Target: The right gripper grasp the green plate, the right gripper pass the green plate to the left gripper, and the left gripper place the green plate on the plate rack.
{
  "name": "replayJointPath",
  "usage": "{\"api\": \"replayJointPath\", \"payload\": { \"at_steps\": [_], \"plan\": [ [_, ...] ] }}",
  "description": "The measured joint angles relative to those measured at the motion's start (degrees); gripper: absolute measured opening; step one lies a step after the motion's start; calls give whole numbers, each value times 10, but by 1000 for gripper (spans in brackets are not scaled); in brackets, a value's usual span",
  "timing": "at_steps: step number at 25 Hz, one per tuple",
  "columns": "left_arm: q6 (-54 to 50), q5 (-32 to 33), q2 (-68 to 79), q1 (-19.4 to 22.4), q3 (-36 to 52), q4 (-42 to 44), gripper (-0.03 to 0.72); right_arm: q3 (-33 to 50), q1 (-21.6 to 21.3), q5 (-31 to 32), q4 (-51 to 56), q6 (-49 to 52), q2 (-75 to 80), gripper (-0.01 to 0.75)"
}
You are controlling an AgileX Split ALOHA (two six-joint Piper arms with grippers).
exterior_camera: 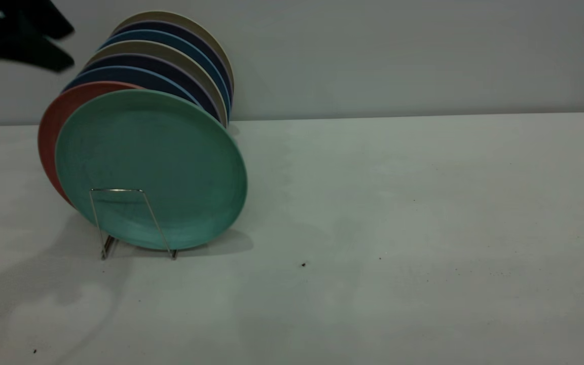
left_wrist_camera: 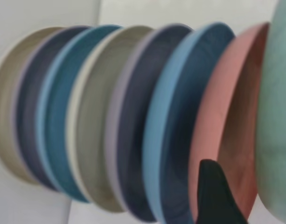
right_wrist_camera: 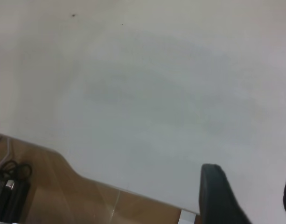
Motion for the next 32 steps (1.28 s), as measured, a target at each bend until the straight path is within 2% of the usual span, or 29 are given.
{"api": "replayJointPath", "payload": {
  "at_steps": [3, 6, 9, 12, 17, 19, 25, 32],
  "plan": [
    [-77, 2, -52, 0, 0, 1, 419, 5, 0, -5, 0, 0, 0, 363],
    [-222, 13, -123, 0, 0, 10, 419, 13, 0, -18, -9, 11, 0, 363],
    [-389, 49, -208, 0, 0, 77, 419, 13, 0, -23, -18, 27, -1, 363],
    [-553, 130, -284, 0, 0, 188, 419, 13, 3, -28, -34, 51, -3, 363],
    [-793, 316, -383, 0, 0, 335, 419, 13, 43, -33, -56, 86, -3, 363],
    [-840, 375, -412, 0, 1, 360, 419, 13, 62, -33, -56, 88, -3, 363],
    [-904, 375, -500, 0, 25, 364, 419, 13, 97, -33, -57, 89, -3, 363],
    [-934, 375, -636, 0, 161, 362, 419, 13, 101, -34, -57, 89, -3, 363]
  ]
}}
